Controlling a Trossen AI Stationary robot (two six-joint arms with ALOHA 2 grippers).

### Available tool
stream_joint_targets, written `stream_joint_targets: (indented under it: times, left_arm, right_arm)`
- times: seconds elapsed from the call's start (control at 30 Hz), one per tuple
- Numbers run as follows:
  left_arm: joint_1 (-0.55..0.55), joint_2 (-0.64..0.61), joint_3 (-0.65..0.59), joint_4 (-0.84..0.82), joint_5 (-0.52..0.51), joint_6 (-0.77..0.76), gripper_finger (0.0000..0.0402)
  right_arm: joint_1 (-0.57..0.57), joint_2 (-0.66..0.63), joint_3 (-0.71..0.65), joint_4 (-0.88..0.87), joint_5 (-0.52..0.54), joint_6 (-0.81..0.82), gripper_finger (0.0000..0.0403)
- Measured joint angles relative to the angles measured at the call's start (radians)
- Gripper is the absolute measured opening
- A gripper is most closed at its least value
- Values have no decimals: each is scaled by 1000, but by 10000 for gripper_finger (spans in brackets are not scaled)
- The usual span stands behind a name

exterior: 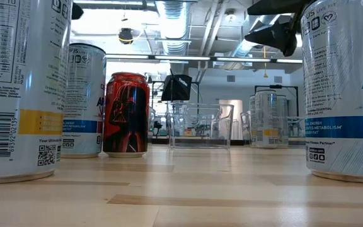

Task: Sort soda cans
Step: Put the white-yellow soda can into the right transparent bin

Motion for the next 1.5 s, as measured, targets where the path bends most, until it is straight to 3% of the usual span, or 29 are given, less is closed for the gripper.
stream_joint_targets:
  times: [0.23,0.47,0.7,1.5]
  left_arm:
    - [-9,1,54,-22,28,70,342]
    - [-61,11,186,-224,24,29,345]
    - [-86,46,192,-325,21,-88,346]
    - [-64,61,192,-352,10,-106,346]
  right_arm:
    - [13,0,0,-3,-1,18,330]
    - [13,0,0,-16,-2,34,330]
    - [20,0,0,-25,-1,44,330]
    - [20,0,0,-25,-1,44,330]
